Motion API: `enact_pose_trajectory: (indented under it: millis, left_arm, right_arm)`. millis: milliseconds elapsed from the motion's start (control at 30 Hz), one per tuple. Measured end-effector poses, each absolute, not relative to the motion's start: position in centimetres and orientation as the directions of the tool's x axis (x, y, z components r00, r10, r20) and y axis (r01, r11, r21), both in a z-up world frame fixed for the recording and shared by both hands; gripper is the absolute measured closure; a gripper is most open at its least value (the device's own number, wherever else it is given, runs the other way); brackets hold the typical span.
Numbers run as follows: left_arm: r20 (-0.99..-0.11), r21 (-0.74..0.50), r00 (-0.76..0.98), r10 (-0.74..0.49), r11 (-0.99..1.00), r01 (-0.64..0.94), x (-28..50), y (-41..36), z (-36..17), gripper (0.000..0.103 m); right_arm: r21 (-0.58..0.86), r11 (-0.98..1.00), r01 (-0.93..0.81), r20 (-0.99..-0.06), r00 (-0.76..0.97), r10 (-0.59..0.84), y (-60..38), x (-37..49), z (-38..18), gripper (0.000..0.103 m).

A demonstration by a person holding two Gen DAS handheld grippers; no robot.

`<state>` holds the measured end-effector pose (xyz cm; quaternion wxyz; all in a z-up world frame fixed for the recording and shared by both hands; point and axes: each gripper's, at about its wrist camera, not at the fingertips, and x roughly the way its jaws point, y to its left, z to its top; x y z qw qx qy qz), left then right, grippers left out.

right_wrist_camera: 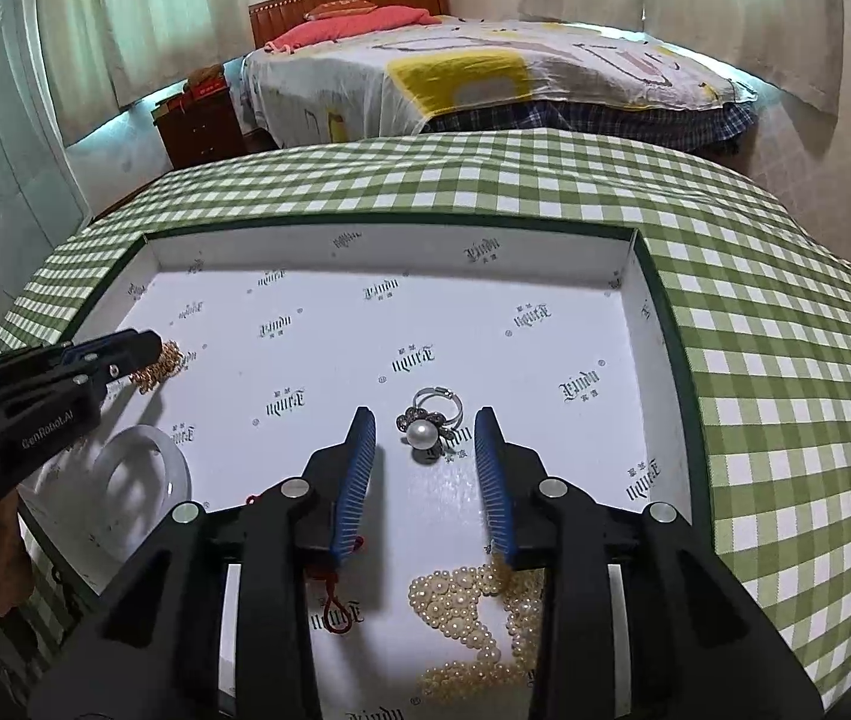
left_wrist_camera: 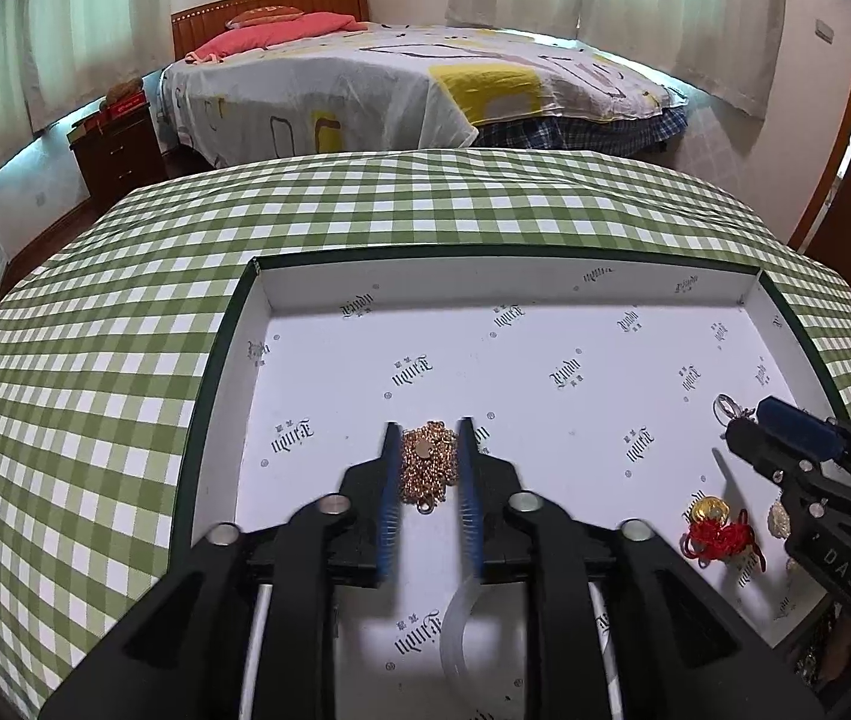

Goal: Organize jewelry
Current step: 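Withdraw both open tools from the tray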

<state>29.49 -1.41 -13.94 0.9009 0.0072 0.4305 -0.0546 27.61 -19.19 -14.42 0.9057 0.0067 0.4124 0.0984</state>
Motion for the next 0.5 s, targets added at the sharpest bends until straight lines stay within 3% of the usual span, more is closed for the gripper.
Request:
enact_pose_trajectory:
  millis: [33, 100, 500]
  left_arm:
    - [-0.771, -0.031, 0.63, -0.089, 0.994, 0.101, 29.3, -1.4, -13.8, 0.064]
    - [-0.758, -0.029, 0.647, -0.083, 0.995, 0.093, 28.8, -1.2, -13.2, 0.058]
    - [-0.69, -0.059, 0.717, -0.097, 0.995, 0.078, 23.3, 0.5, -9.4, 0.056]
  right_arm:
    - [0.093, 0.981, -0.171, -0.739, 0.648, 0.183, -19.2, 27.4, -14.1, 0.067]
    - [0.091, 0.981, -0.17, -0.726, 0.664, 0.183, -19.3, 26.9, -13.4, 0.067]
    - [0.112, 0.975, -0.191, -0.674, 0.707, 0.215, -18.8, 21.2, -10.0, 0.066]
